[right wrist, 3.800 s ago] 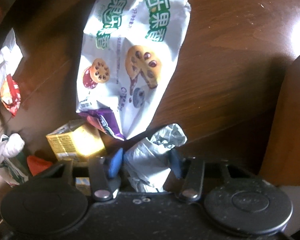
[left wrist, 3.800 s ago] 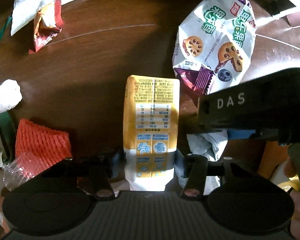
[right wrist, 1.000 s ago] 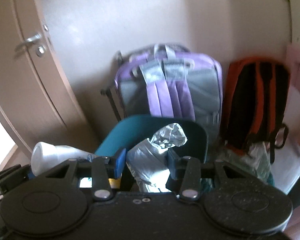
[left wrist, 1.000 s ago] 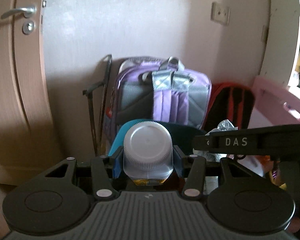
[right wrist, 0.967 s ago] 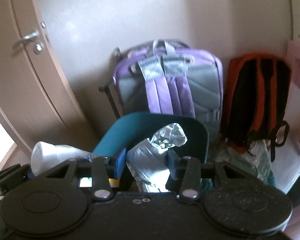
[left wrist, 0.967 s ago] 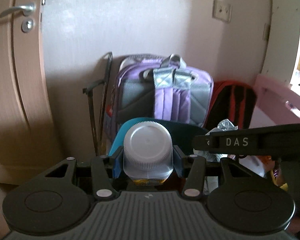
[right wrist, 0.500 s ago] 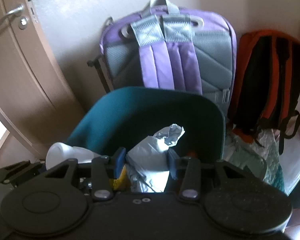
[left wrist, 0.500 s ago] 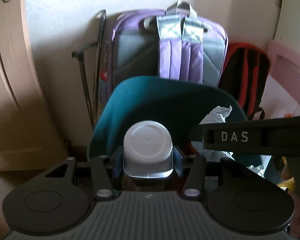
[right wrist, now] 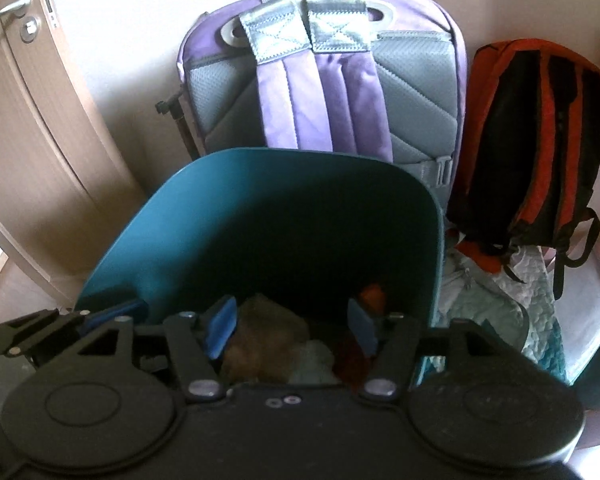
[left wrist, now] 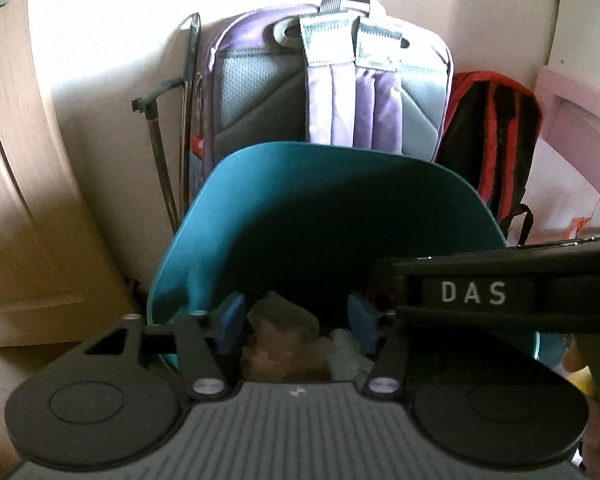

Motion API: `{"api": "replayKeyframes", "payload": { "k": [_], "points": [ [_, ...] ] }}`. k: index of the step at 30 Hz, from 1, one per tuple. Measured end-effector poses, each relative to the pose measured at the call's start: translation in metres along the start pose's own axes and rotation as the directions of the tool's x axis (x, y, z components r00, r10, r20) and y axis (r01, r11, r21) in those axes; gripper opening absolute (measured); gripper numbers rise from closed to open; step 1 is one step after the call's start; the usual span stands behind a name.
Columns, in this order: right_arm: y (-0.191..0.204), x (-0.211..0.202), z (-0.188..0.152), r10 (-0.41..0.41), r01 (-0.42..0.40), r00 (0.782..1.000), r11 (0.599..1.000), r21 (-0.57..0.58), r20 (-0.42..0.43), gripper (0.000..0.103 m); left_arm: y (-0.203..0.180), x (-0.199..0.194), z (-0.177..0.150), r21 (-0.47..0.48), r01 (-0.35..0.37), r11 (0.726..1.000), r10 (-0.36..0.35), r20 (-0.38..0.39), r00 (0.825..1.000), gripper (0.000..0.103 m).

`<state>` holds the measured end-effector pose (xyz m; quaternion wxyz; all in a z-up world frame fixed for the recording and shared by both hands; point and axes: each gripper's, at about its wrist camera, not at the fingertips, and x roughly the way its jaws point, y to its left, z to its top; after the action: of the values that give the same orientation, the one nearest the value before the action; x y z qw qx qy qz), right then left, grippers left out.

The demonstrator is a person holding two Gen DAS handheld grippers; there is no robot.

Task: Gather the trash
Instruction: 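Lift bottle and foil over the teal wastebasket and open both tools, then withdraw both tools from the wastebasket and lower toward the floor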

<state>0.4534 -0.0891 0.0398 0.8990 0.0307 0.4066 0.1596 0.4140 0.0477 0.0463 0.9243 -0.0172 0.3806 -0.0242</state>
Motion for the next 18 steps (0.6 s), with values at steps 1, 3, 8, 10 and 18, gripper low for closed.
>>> {"api": "replayKeyframes", "payload": {
  "k": [1, 3, 8, 10, 18],
  "points": [
    [-0.001, -0.003, 0.000, 0.001, -0.001, 1.000, 1.000, 0.005, 0.002, 0.064, -0.001, -0.002, 0.001, -0.003, 0.001, 1.000, -0.001, 0.009, 1.000, 0.070],
    [-0.003, -0.009, -0.001, 0.010, -0.010, 1.000, 1.000, 0.016, 0.012, 0.066, -0.002, -0.008, 0.002, -0.001, 0.010, 1.000, -0.010, 0.024, 1.000, 0.070],
    [-0.006, -0.032, -0.004, 0.026, -0.027, 0.999, 0.999, 0.026, 0.032, 0.073, -0.007, -0.029, 0.002, -0.002, 0.014, 1.000, -0.014, 0.039, 0.999, 0.070],
    [-0.006, -0.046, -0.007, 0.029, -0.030, 0.999, 0.999, 0.024, 0.046, 0.073, -0.009, -0.041, 0.001, -0.002, 0.019, 1.000, -0.019, 0.045, 0.999, 0.070],
    [-0.009, -0.099, -0.027, 0.036, -0.038, 0.996, 0.999, 0.022, 0.087, 0.079, -0.018, -0.093, -0.011, 0.004, 0.023, 1.000, -0.023, 0.068, 0.997, 0.070]
  ]
}}
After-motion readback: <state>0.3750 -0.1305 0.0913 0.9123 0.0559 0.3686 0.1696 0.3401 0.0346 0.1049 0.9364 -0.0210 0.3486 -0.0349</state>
